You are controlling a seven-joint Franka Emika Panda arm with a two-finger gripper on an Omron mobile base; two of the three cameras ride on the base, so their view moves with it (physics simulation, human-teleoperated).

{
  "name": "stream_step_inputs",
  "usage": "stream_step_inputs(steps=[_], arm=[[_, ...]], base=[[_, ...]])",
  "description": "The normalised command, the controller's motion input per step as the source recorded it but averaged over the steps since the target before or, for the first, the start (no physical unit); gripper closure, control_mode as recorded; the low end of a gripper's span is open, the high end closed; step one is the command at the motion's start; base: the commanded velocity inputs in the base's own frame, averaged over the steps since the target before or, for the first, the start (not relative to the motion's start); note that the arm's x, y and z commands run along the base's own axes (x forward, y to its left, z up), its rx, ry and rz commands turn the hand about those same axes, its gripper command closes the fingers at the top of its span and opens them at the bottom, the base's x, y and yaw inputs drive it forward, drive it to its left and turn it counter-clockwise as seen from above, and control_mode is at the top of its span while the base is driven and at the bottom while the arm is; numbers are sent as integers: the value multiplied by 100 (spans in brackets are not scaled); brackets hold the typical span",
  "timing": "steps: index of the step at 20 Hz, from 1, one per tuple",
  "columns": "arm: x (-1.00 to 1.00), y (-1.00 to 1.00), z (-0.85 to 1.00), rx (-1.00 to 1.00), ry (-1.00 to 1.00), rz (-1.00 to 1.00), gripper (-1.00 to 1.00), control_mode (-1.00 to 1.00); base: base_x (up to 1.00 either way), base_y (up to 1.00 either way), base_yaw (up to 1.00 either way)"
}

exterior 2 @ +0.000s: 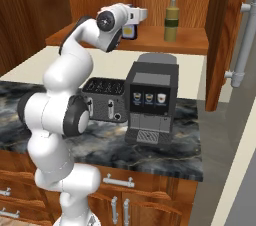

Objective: Move the condiment bottle and oil and vinegar bottle from the cabinet to the dining counter.

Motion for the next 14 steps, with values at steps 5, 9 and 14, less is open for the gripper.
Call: stream_step_inputs(steps=[5,9,14], arm=[[15,-10,-1,0,0,2,-100,-100],[20,-3,-3,0,0,3,-100,-100],[14,0,-3,0,0,2,100,-100]], base=[[0,0,0],[0,0,0],[0,0,0]])
